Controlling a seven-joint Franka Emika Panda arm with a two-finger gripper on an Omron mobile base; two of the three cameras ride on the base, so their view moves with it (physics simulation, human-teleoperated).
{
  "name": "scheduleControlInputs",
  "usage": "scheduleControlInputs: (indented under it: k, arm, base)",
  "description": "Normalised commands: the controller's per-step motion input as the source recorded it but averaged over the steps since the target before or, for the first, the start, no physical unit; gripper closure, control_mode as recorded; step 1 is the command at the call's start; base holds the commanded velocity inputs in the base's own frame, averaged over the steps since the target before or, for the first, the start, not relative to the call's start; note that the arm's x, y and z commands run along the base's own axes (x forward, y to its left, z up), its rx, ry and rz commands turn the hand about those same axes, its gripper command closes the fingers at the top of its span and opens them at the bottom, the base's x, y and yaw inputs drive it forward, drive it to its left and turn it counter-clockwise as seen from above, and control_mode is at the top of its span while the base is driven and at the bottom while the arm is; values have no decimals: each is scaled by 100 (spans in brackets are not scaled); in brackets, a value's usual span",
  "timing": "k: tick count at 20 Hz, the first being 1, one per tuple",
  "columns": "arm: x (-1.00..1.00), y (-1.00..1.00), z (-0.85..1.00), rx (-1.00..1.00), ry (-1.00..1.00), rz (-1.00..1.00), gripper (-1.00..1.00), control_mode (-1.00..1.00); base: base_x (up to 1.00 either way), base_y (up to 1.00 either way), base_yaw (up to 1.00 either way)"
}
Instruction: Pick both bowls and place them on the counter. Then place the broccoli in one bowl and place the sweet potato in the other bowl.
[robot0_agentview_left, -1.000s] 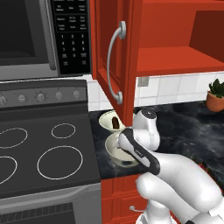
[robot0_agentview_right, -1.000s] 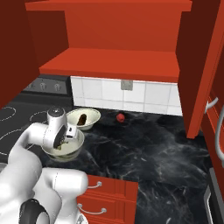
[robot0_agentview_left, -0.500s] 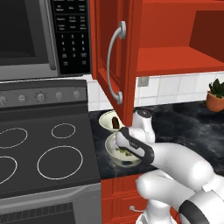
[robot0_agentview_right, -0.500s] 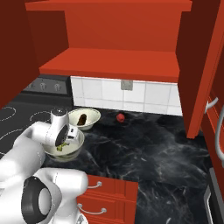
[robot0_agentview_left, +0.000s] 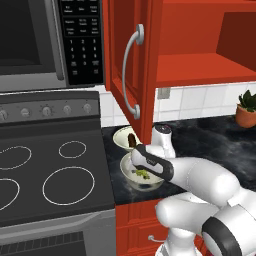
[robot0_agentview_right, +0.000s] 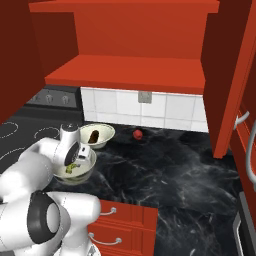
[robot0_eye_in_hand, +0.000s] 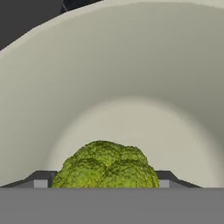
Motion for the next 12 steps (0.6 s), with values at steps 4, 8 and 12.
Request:
scheduleControlInputs:
  k: [4, 8, 12]
  arm:
    - [-1, 1, 0, 0, 0, 0, -100, -100]
    - [0, 0, -1, 0, 1, 0, -100, -100]
    - [-2, 0, 0, 0, 0, 0, -100, -100]
  base:
    - [0, 0, 0]
    - [0, 0, 0]
    - [0, 0, 0]
